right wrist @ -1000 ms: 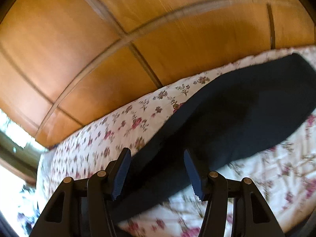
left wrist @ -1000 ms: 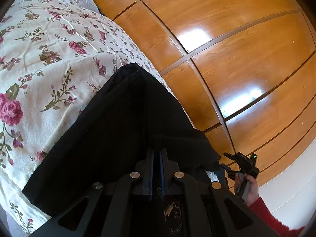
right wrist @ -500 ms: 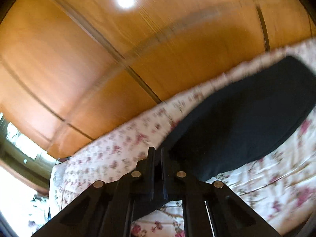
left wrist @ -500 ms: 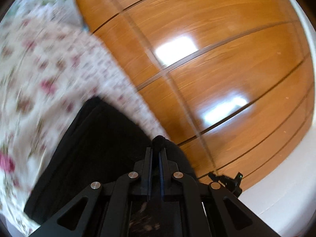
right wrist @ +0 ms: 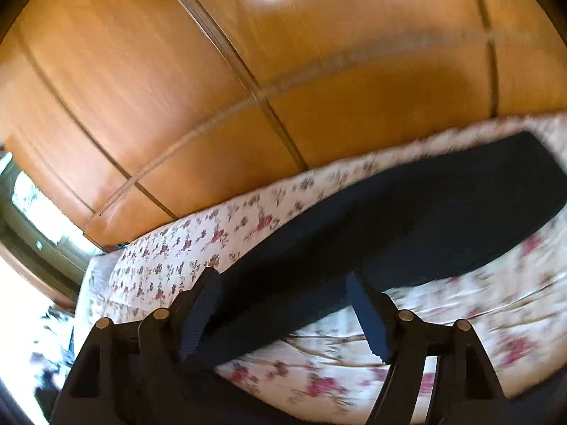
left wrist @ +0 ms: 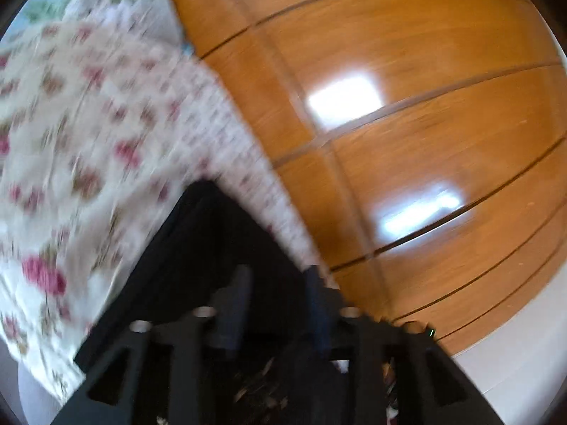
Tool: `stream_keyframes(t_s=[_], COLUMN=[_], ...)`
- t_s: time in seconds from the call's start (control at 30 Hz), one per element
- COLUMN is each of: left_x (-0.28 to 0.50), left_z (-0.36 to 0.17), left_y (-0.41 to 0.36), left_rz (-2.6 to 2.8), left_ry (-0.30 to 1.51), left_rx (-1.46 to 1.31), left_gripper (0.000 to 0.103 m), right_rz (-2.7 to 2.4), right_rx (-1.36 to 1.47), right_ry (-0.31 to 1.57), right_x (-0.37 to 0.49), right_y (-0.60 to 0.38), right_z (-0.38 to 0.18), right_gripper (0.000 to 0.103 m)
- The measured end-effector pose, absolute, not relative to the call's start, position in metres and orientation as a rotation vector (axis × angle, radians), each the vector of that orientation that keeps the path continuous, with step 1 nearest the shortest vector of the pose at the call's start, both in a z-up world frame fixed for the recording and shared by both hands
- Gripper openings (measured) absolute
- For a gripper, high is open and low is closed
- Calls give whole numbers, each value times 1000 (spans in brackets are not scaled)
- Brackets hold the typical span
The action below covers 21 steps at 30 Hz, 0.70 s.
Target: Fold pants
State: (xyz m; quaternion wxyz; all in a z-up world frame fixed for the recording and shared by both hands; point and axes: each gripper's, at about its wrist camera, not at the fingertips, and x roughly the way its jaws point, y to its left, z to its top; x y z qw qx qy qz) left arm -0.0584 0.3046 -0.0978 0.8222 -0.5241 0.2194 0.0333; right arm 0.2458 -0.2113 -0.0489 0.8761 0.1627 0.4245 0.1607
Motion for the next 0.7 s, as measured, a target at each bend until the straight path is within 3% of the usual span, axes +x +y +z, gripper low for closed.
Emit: stream_keyframes(t_s=[0.2,0.27,0.4,0.43,0.47,0.53,0.57,0.6,0.7], left_x=[-45,-37,-22,-16,-11,-4,-3,-5,-13], left_z=[-123,-121,-118,-118,-116,-112,-108,-103,-78], left_y=[290,281,264,257,253,246,245,245,258], left_rz=[37,14,2,22,39,47,36,32,17], left_ry=[563,593,654,692,707,739,739,723,626], left_rx=[-1177,-1142,-1061,-1011,-956,-899,-885,-879,-899], left_gripper=[56,69,69,64,42,17,13,12,11], right_rz=[279,255,190,173,144,106,107,124,176], right_rx=[382,376,376,375,376,398,429,458,517], right_ry=[953,973,1016,1021,1032,1054,1067,1073,1039], right_x=[285,298,324,327,331,336,338,339,330], right_y=[-185,-178,-174,-175,-177,-182,-187,-191,-200], right_z=[-75,-80,-94,-97,-101,-108,-111,-111,-100], right_gripper=[75,75,75,75,71,49,26,11,11])
